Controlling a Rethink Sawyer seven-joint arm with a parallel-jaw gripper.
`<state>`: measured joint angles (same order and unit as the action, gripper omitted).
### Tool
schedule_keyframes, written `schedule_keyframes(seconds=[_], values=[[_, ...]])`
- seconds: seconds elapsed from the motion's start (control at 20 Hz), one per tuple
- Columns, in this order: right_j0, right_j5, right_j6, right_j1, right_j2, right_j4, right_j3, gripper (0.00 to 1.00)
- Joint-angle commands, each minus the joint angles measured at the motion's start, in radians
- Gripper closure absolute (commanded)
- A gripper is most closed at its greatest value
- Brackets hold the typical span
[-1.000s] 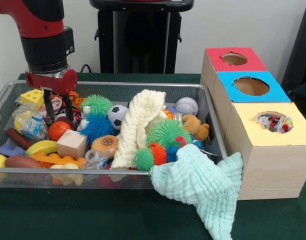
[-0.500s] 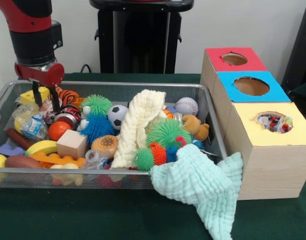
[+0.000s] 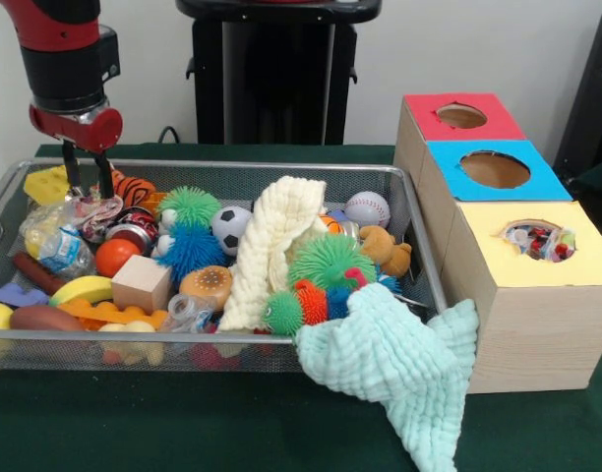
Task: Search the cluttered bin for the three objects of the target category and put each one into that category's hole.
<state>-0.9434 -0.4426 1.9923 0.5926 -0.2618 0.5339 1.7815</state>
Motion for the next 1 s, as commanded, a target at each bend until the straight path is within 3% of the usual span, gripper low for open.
schedule_keyframes(seconds=[0.05,0.25,0.6,1.0], values=[[0.029,-0.024,-0.043,-0.129,0.034,0.088,-0.051,0.00],[0.012,-0.009,-0.066,-0.205,0.028,0.099,-0.118,0.00],[-0.010,-0.009,-0.112,-0.278,-0.002,0.116,-0.218,0.00],[0.008,-0.018,-0.084,-0.274,0.005,0.103,-0.255,0.00]])
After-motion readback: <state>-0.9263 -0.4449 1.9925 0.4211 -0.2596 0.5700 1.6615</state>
